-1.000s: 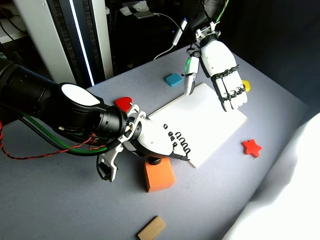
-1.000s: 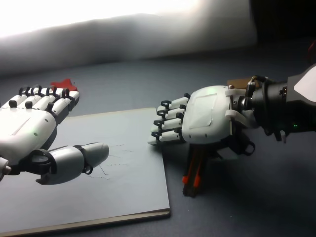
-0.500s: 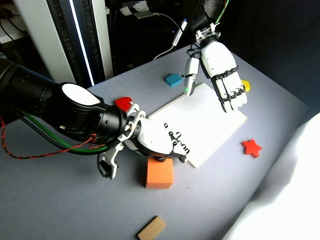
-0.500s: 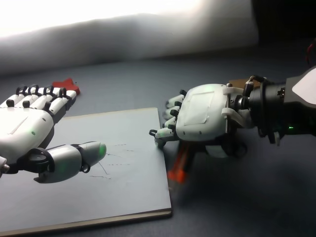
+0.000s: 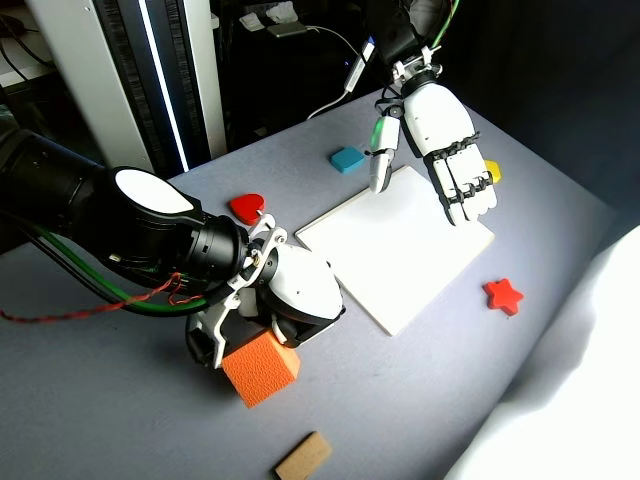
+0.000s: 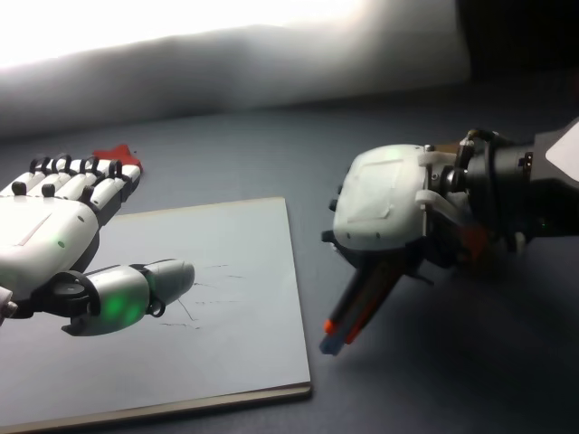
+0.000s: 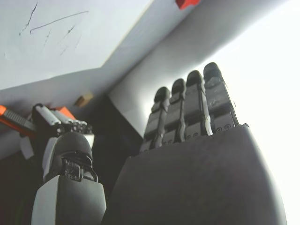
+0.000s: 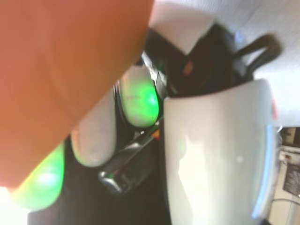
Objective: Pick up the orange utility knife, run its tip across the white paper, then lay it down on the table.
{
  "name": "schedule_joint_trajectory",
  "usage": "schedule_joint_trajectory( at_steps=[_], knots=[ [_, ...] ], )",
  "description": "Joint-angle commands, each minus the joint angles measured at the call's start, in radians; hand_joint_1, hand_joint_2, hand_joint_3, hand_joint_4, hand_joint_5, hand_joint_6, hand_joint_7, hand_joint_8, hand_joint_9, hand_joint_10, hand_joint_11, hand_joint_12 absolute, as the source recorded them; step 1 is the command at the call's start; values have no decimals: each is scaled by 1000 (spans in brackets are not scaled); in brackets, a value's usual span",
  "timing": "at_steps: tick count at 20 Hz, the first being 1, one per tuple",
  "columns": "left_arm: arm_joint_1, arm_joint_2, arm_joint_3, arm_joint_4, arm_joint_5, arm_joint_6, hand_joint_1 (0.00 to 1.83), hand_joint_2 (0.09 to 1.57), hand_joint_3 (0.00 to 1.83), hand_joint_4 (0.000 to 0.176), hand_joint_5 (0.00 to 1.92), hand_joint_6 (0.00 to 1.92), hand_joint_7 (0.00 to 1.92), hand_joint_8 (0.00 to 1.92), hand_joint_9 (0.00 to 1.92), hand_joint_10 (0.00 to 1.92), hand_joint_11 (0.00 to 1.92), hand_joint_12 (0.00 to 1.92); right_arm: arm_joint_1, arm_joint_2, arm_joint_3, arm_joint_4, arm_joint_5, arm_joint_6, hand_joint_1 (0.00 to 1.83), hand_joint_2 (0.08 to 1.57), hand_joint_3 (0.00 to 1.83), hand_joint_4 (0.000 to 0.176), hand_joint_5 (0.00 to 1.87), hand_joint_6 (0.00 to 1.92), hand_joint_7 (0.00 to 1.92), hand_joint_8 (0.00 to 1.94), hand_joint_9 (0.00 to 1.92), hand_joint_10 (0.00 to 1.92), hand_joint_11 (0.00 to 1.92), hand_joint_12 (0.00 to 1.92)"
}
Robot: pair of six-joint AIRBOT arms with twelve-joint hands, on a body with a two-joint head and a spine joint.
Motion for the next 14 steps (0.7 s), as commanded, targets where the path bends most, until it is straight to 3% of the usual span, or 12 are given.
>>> schedule_joint_trajectory(
  at_steps=[1,4,8,11,12,13,14],
  knots=[
    [-4,3,5,52,-93,-2,0,1185,5,0,0,0,0,0,0,0,2,1,19,9,-6,11,-38,4,1314,1051,763,176,1616,1921,1829,1941,1921,1921,1921,1921],
    [-4,3,6,52,-93,-2,0,1189,6,0,0,0,0,0,0,0,5,3,47,16,-24,10,-64,32,1352,1041,774,176,1602,1921,1815,1941,1921,1921,1921,1921],
    [-5,2,15,50,-92,-4,0,1186,3,0,0,0,0,0,0,0,16,7,92,7,-41,10,-213,78,1342,1037,809,176,1588,1921,1806,1941,1921,1921,1921,1921],
    [-4,2,43,34,-82,-10,0,1188,4,0,0,0,0,0,0,0,7,5,120,4,-41,9,-233,147,1374,1001,825,176,1569,1921,1788,1941,1921,1921,1921,1921],
    [-5,2,56,33,-76,-16,0,1190,5,0,0,0,0,0,0,0,3,4,137,11,-35,9,-164,181,1368,1000,829,176,1564,1921,1772,1941,1921,1921,1921,1921],
    [-5,2,75,29,-68,-22,0,1191,5,0,0,0,0,0,0,0,2,3,157,22,-23,9,-40,176,1373,996,831,176,1584,1921,1782,1941,1921,1921,1921,1921],
    [-5,2,89,25,-63,-25,0,1189,4,0,0,0,0,0,0,0,0,2,166,24,-15,15,0,138,1385,991,831,176,1597,1921,1794,1941,1921,1921,1921,1921]
  ],
)
